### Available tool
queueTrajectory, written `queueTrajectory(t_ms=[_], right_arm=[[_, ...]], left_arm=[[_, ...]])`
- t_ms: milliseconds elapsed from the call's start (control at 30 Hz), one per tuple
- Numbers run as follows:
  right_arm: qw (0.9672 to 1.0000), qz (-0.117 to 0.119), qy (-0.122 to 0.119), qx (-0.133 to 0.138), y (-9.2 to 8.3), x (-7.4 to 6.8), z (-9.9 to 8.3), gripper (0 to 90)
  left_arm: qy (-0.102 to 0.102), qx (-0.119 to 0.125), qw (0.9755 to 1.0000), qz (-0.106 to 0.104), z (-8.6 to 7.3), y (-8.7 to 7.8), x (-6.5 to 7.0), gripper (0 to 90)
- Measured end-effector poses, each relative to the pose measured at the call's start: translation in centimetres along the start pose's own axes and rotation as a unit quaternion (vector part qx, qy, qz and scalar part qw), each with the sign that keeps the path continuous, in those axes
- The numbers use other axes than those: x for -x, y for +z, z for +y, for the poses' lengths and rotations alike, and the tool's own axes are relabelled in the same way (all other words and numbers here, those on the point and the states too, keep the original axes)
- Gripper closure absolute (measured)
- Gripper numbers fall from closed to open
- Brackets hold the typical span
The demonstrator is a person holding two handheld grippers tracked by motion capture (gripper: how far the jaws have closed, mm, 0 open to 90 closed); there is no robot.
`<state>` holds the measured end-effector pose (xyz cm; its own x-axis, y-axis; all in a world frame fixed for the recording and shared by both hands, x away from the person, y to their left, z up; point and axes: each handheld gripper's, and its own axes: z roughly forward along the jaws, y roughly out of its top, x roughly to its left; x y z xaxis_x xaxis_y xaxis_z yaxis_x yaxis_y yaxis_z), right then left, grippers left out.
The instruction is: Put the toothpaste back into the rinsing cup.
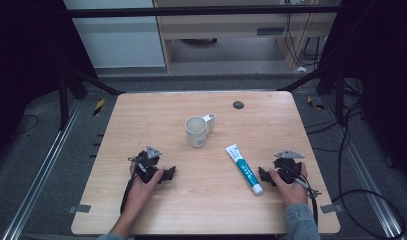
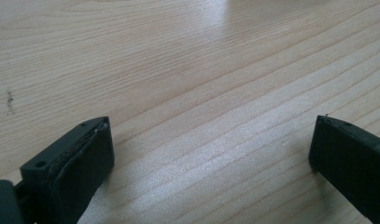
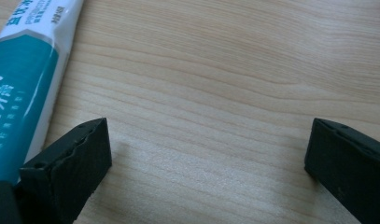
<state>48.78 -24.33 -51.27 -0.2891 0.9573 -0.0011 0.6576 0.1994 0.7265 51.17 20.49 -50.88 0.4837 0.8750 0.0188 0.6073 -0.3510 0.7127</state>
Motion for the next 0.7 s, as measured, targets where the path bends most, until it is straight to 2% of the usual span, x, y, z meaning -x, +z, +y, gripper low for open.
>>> queueTrajectory(t_ms=[67, 167, 300, 400, 433, 467, 567, 600, 700], right_arm=[[1.0000, 0.004, -0.003, 0.001, 0.0, 0.0, 0.0, 2.2], [0.9999, 0.015, -0.004, 0.006, -0.6, -0.2, 0.1, 10.8], [0.9991, 0.017, -0.018, 0.036, -2.7, -1.1, 1.2, 13.4], [0.9983, 0.023, -0.044, 0.031, -4.0, -2.3, 2.5, 15.3], [0.9983, 0.023, -0.044, 0.031, -4.0, -2.3, 2.5, 15.3], [0.9975, 0.044, -0.048, 0.026, -4.8, -3.3, 3.4, 15.4], [0.9968, 0.055, -0.053, 0.021, -5.1, -3.9, 3.9, 14.9], [0.9960, 0.064, -0.061, 0.013, -5.3, -4.8, 4.4, 16.9], [0.9950, 0.070, -0.072, 0.008, -5.3, -5.6, 5.1, 20.2]], left_arm=[[-0.001, 0.000, 1.0000, 0.000, 0.0, 0.0, 0.0, 0.0], [0.000, -0.001, 1.0000, 0.001, -0.1, -0.1, 0.0, 0.0], [0.000, 0.000, 1.0000, 0.000, -0.1, -0.1, 0.0, 0.0], [0.000, 0.000, 1.0000, 0.001, -0.1, -0.1, 0.0, 0.0], [0.000, 0.000, 1.0000, 0.001, -0.1, -0.1, 0.0, 0.0], [-0.001, 0.000, 1.0000, 0.001, -0.1, -0.2, 0.1, 0.0], [0.001, -0.001, 1.0000, 0.001, -0.2, -0.2, 0.1, 0.0], [-0.001, 0.000, 1.0000, 0.001, -0.3, -0.3, 0.1, 0.0], [-0.001, -0.001, 1.0000, 0.001, -0.3, -0.3, 0.1, 0.0]])
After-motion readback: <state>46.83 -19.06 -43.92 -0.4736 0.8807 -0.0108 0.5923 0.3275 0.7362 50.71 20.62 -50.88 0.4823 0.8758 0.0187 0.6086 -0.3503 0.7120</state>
